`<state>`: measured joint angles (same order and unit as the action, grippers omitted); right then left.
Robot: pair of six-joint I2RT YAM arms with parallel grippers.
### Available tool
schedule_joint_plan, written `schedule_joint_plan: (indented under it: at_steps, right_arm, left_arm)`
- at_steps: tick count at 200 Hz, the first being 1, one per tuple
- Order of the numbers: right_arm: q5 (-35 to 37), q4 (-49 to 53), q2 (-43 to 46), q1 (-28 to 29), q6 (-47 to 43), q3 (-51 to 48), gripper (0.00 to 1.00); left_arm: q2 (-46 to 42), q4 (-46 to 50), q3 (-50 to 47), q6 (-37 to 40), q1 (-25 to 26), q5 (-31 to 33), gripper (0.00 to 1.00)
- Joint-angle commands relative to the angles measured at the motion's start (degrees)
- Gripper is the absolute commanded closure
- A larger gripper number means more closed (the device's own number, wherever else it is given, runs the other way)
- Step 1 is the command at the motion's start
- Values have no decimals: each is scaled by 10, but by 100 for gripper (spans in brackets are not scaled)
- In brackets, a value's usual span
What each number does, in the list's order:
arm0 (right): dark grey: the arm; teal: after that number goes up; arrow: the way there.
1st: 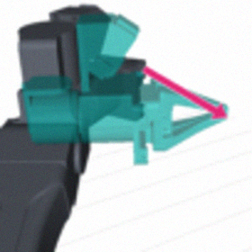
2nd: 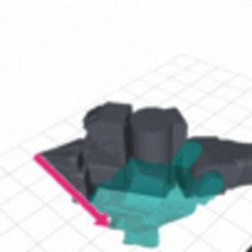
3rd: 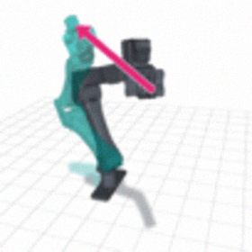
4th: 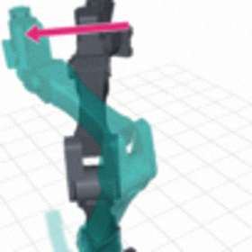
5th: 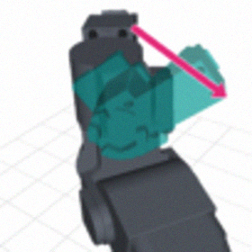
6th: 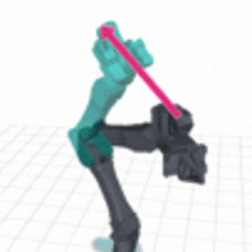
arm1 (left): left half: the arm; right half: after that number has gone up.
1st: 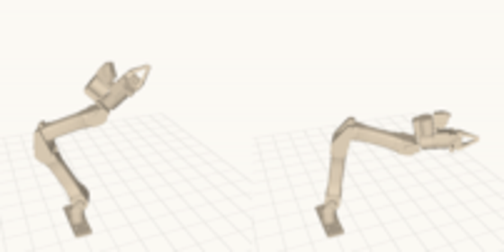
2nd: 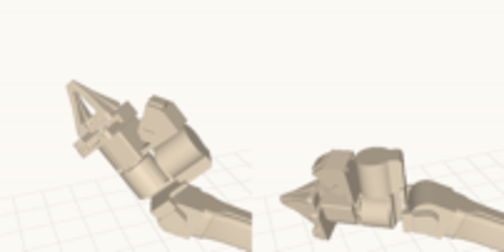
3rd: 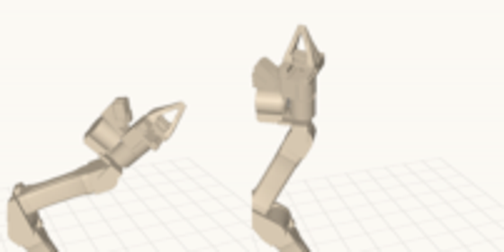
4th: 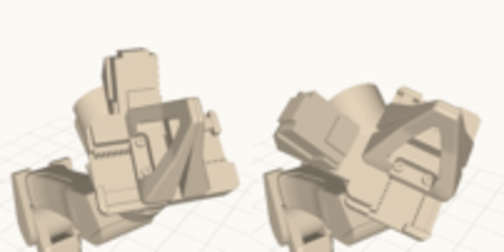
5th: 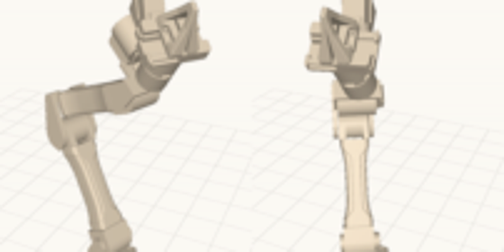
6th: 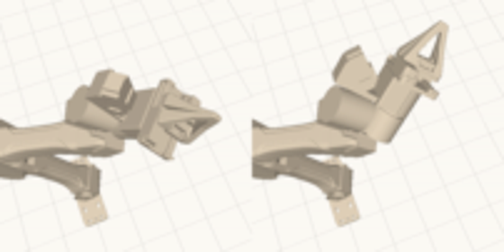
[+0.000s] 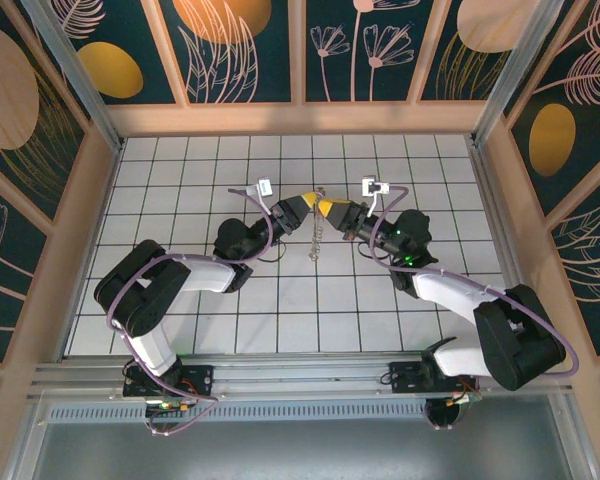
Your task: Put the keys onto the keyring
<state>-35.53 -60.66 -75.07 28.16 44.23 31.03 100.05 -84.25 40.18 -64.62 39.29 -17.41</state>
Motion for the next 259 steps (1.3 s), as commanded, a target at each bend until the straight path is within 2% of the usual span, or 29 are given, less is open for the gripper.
schedule_joint_plan:
  at_steps: [1,18,26,44,57,79,105,181,259]
  right_arm:
    - [-16,-19,3,9,-5,1,100]
    - [-18,-11,14,9,-11,-2,100]
    - [-12,5,26,8,-19,-2,87]
    - [2,42,59,3,-40,2,64]
    - [16,75,85,-7,-53,7,58]
    - [36,107,114,-30,-57,11,54]
    - [48,111,110,-45,-48,13,50]
    - [7,32,11,-38,-10,38,48]
    - [12,6,-11,-10,-2,31,54]
  left_arm:
    - [2,-50,18,0,-3,7,100]
    - [3,-50,18,1,-3,7,100]
    - [3,-49,18,2,-3,6,100]
    - [3,-50,17,4,-3,6,100]
    - [5,-50,17,5,-3,5,100]
    - [6,-49,18,7,-3,-1,100]
    - [9,-50,22,8,-3,-10,100]
    - [7,-50,25,10,-3,-25,100]
    - [3,-48,22,16,-3,-18,100]
